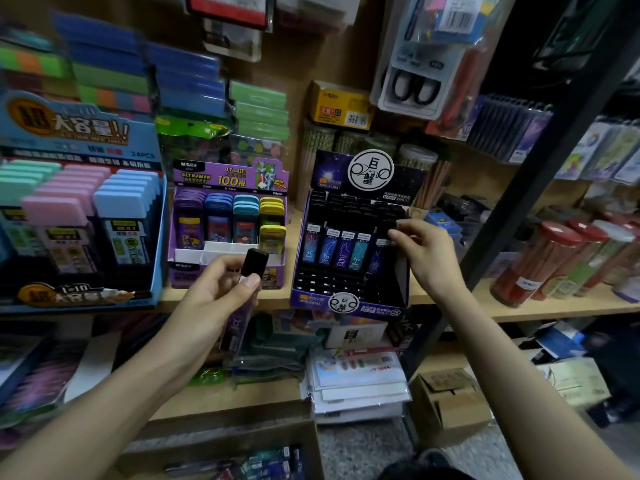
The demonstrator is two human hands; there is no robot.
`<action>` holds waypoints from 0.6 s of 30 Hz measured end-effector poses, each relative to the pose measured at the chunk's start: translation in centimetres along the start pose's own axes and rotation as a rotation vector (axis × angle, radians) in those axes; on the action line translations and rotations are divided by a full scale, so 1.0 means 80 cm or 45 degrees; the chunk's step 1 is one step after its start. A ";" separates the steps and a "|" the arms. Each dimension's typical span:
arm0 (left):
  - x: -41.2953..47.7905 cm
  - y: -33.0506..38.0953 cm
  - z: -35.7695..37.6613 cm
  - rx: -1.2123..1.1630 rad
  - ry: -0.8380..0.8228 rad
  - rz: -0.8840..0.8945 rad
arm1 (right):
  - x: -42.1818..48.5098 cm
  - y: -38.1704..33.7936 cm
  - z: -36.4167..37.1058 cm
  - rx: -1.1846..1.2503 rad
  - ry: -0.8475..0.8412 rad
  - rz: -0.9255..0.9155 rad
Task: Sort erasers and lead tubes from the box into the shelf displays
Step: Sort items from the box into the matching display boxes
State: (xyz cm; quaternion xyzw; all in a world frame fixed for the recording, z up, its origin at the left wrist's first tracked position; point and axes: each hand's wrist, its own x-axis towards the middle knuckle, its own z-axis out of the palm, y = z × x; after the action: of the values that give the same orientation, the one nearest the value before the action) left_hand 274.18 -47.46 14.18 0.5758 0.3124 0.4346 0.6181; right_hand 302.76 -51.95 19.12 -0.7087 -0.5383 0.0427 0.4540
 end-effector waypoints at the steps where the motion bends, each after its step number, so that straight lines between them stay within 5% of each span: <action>1: 0.000 0.001 -0.001 -0.005 0.002 0.011 | -0.001 0.001 0.002 -0.001 0.030 0.024; 8: -0.001 0.007 0.022 -0.001 0.035 0.015 | -0.007 -0.009 -0.001 -0.157 0.039 0.089; 11: 0.002 0.013 0.045 0.024 -0.003 0.054 | -0.016 -0.026 -0.019 -0.247 0.199 -0.008; 15: 0.020 0.023 0.086 0.138 -0.106 0.157 | -0.048 -0.061 -0.021 0.465 -0.160 0.169; 18: 0.031 0.031 0.120 0.211 -0.207 0.254 | -0.062 -0.066 -0.018 0.670 -0.284 0.235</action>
State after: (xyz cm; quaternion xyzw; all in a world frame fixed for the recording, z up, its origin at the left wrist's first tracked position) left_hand 283.33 -49.57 18.25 0.6865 0.2373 0.4185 0.5453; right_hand 297.69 -56.74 21.47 -0.6037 -0.4887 0.2993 0.5543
